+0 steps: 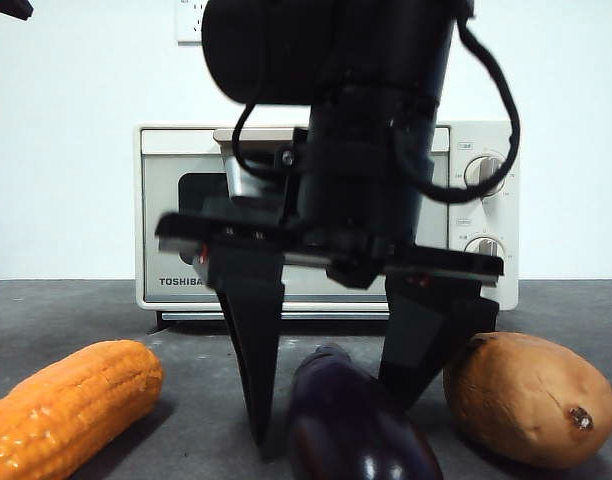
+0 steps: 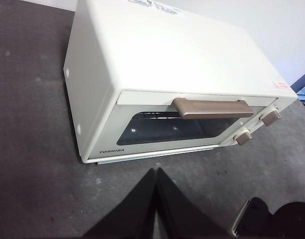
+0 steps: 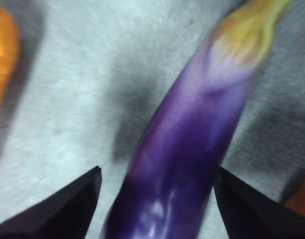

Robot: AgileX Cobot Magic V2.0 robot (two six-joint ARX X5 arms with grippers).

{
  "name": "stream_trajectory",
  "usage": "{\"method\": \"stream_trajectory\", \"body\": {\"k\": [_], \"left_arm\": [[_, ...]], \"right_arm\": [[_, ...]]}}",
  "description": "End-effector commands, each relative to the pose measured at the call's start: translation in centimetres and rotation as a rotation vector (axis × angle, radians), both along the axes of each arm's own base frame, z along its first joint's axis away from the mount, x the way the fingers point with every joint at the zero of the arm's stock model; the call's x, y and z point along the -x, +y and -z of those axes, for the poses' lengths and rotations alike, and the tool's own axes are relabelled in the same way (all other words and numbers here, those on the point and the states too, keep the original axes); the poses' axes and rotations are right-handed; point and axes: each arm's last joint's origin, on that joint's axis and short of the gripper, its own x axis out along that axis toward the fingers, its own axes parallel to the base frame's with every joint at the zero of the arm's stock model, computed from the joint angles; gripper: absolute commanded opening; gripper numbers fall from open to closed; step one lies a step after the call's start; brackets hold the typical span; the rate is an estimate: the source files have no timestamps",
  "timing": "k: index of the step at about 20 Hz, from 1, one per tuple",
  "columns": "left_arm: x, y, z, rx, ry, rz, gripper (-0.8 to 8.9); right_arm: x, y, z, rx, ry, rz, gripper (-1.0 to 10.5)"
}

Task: Take the eggplant from the table,put the eggplant in the oven

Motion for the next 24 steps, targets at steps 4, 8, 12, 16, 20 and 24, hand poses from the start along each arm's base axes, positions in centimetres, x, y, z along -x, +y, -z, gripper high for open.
{"method": "stream_trajectory", "body": {"k": [4,8,12,16,20,24], "left_arm": [[-0.1,-0.1,-0.7,-0.011,-0.035,0.012,0.04],[-0.2,-0.1,-0.7,-0.011,-0.032,0.014,0.04],[-1.3,-1.0,-0.7,-0.014,-0.002,0.058,0.04],[-3.1,-3.3,-0.8,-0.030,0.040,0.155,0.04],[-6.0,-6.8,-1.5,-0.124,0.037,0.239,0.04],[-9.3,-11.3,-2.2,-0.283,0.035,0.303,0.04]], "right_arm": [[0.4,1.0,-1.6,-0.040,-0.020,-0.002,1.8],[0.7,1.4,-7.9,-0.065,-0.101,-0.223,1.8],[2.7,-0.8,-15.0,-0.076,-0.239,-0.588,1.8],[5.0,-4.6,-18.6,-0.064,-0.339,-0.730,1.8],[6.3,-8.2,-20.7,0.080,-0.483,-0.708,1.8],[7.2,-10.5,-22.3,0.117,-0.608,-0.631,1.8]]}}
